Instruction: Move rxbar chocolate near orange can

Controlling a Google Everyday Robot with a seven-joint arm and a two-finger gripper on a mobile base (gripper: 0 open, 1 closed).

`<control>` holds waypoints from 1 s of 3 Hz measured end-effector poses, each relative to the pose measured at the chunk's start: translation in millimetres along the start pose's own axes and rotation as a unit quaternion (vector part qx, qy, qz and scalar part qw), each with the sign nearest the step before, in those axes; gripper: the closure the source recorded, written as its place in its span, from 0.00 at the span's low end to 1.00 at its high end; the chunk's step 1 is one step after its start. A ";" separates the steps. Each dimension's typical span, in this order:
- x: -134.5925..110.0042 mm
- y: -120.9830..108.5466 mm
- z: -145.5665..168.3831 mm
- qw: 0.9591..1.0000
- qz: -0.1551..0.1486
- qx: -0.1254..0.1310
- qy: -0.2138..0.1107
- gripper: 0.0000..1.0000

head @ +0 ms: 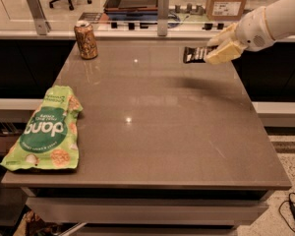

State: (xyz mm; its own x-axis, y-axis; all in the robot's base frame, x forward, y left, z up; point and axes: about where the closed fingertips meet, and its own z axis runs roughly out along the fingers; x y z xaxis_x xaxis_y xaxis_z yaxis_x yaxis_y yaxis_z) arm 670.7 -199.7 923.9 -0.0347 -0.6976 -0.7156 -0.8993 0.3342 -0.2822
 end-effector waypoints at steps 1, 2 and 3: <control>-27.6 2.1 14.5 1.000 -0.011 0.008 0.006 1.00; -55.6 5.3 28.0 0.999 -0.019 0.026 0.000 1.00; -82.8 9.4 44.4 0.998 -0.031 0.045 -0.013 1.00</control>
Offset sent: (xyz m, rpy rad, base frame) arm 0.0154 0.0947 0.0387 -0.0105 -0.1321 -0.0494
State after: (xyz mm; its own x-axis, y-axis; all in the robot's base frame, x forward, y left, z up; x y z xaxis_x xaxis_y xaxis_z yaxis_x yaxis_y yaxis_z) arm 684.5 -110.6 952.2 0.0318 -0.7020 -0.7115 -0.8566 0.3477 -0.3813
